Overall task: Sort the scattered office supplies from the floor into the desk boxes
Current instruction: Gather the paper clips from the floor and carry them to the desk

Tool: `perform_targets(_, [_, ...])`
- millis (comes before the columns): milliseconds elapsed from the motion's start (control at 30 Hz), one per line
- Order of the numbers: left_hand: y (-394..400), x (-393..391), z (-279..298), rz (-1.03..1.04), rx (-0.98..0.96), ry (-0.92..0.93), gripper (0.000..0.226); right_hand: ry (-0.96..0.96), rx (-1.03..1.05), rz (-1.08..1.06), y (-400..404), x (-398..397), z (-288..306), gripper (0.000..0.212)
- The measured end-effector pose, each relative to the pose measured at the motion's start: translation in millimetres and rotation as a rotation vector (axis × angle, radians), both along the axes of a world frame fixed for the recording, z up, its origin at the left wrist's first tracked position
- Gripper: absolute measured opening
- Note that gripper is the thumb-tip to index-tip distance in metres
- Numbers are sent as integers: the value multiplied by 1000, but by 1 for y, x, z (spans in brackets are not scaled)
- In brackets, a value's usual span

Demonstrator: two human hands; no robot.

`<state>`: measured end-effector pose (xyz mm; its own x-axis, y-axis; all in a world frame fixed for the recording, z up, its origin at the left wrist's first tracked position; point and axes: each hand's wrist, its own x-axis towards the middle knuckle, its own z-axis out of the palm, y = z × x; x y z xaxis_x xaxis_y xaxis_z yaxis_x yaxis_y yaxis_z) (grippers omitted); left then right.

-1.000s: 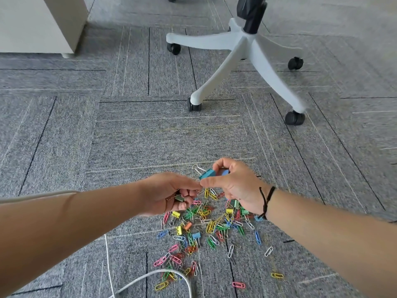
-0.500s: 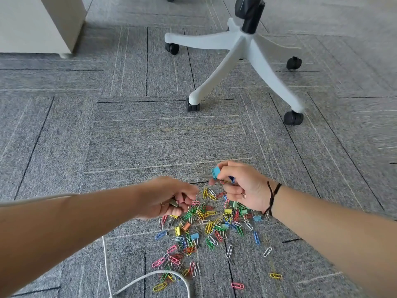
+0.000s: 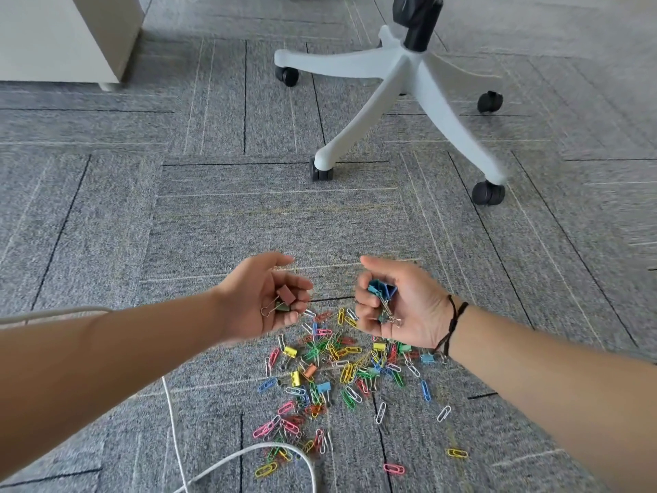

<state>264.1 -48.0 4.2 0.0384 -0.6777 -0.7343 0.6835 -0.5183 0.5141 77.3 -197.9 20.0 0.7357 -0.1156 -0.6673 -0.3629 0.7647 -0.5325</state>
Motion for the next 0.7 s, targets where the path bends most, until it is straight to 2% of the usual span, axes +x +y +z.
perform_targets(167, [0, 8, -3, 25, 13, -38, 33, 97, -96, 64, 5, 4, -4, 13])
perform_targets(300, [5, 11, -7, 8, 52, -73, 29, 147, -145, 166, 10, 6, -17, 17])
perform_targets(367, [7, 10, -7, -4, 56, -66, 29, 199, -251, 321, 18, 6, -23, 19])
perform_targets(433, [8, 9, -5, -16, 55, -41, 34, 266, -499, 516, 33, 8, -28, 22])
perform_targets(600, [10, 7, -1, -23, 21, 33, 56, 256, -1384, 860, 68, 19, -42, 27])
perform_targets(700, [13, 10, -1, 19, 28, 58, 66, 229, -1574, 888, 76, 24, -47, 34])
